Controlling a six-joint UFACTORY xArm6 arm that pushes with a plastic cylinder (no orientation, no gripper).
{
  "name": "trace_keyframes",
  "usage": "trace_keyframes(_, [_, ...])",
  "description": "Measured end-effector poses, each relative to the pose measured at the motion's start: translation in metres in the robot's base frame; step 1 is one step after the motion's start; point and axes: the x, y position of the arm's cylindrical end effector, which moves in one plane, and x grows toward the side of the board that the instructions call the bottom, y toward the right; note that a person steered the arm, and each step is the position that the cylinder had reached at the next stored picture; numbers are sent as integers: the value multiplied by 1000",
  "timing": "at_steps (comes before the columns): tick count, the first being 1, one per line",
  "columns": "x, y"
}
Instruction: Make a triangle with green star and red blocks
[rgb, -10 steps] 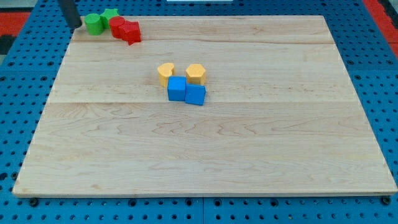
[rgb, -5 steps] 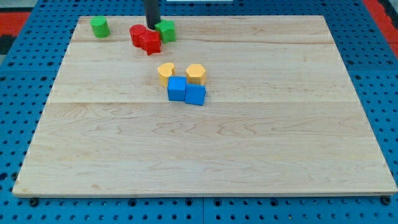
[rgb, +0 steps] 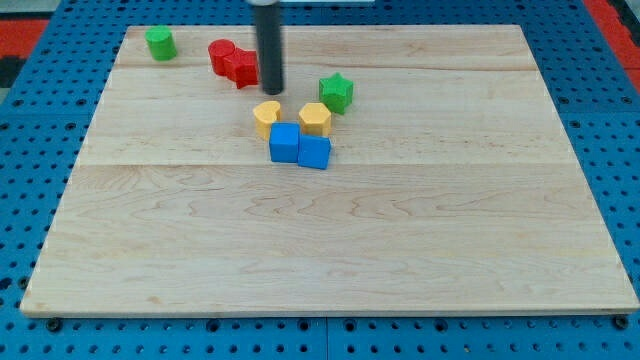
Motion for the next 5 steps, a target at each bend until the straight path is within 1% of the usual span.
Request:
trace_keyframes(1, [-5,-105])
trace_keyframes(2, [-43,-98])
trace_keyframes(3, [-82,-15])
trace_keyframes(4, [-88,24])
trace_keyframes(5, [-106,71])
